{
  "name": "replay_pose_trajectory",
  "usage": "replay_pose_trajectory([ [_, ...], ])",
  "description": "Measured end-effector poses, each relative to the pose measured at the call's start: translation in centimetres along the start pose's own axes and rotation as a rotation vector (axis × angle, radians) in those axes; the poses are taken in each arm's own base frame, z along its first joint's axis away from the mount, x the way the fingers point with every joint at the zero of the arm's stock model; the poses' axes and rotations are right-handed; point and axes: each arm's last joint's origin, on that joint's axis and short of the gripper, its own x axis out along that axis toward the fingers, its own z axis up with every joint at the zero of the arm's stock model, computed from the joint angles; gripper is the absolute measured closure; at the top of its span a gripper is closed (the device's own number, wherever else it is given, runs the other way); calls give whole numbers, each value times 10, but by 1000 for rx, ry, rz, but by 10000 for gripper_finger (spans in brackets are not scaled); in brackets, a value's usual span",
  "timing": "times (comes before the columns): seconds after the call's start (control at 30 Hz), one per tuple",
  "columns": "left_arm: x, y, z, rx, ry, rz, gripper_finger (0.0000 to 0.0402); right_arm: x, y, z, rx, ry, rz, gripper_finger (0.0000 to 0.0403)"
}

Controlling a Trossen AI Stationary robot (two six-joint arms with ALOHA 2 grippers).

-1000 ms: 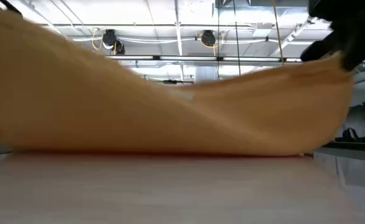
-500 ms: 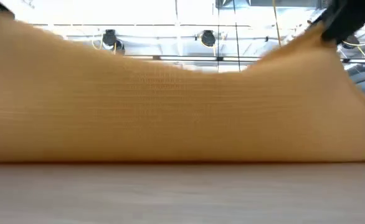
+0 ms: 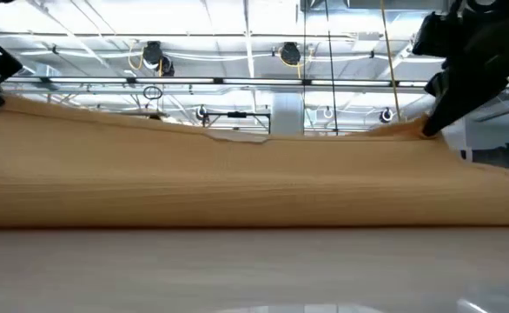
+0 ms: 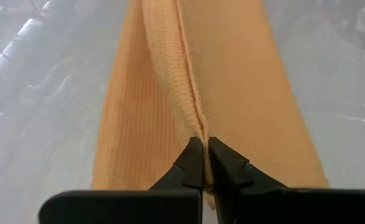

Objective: Roll towel
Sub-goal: Roll the yellow towel

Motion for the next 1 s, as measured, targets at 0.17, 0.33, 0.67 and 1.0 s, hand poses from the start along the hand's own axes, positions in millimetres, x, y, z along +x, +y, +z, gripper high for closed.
replay_pose_trajectory([
  [0.17,6,-3,-5,-58,51,7,377,3,-7,4,-3,0,-15,403],
  [0.33,9,-4,-8,-62,68,16,372,5,-9,7,-38,-12,-21,403],
  [0.67,20,4,-3,-52,79,97,382,13,-10,7,-56,19,-54,403],
  [1.0,35,7,-6,-69,159,154,383,36,-5,7,-73,86,-98,403],
])
